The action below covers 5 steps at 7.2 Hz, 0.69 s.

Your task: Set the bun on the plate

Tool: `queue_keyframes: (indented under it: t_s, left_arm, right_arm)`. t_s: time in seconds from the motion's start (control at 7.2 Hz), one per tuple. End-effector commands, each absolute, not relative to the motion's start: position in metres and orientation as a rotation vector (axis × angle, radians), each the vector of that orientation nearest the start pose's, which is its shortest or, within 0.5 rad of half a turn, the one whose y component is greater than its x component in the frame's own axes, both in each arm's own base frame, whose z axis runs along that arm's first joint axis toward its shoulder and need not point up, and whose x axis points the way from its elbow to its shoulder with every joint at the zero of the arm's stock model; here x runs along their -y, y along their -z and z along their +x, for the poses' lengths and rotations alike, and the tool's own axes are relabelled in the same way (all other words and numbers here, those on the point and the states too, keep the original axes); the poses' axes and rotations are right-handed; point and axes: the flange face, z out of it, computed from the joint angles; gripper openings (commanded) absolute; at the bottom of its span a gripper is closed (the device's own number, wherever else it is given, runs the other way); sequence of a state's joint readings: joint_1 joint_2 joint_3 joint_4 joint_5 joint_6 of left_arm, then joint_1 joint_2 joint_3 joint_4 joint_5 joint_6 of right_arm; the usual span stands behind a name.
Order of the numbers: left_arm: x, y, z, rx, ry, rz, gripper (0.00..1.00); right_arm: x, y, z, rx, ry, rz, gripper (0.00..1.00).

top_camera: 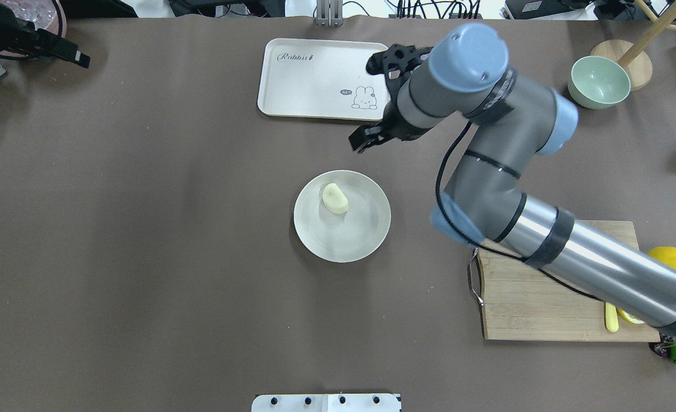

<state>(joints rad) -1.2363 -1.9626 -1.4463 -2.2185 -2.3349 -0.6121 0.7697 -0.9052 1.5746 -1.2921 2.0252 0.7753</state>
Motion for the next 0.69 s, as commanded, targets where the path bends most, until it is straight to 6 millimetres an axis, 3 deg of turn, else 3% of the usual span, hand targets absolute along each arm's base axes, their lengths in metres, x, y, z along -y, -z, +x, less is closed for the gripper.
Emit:
queue_keyframes:
  t_s: [0.0,0.14,0.28,0.42,0.56]
  left_arm:
    - [0.661,-0.435,0.096,-0.999,0.005,0.405,0.98]
    - [0.668,-0.434,0.058,-1.004,0.037,0.391,0.98]
    - [0.681,-0.431,0.026,-0.967,0.023,0.381,0.98]
    - [0.685,-0.44,0.0,-0.924,0.024,0.348,0.98]
    - [0.682,-0.447,-0.042,-0.908,0.071,0.358,0.98]
  right_arm:
    - [0.617,-0.282,-0.314,0.944,0.233,0.344,1.0]
    - [0.63,-0.315,-0.273,0.902,0.232,0.361,1.0]
    - [0.648,-0.334,-0.247,0.863,0.263,0.361,1.0]
    - [0.662,-0.345,-0.206,0.82,0.248,0.344,1.0]
    - [0.674,-0.357,-0.159,0.781,0.246,0.355,1.0]
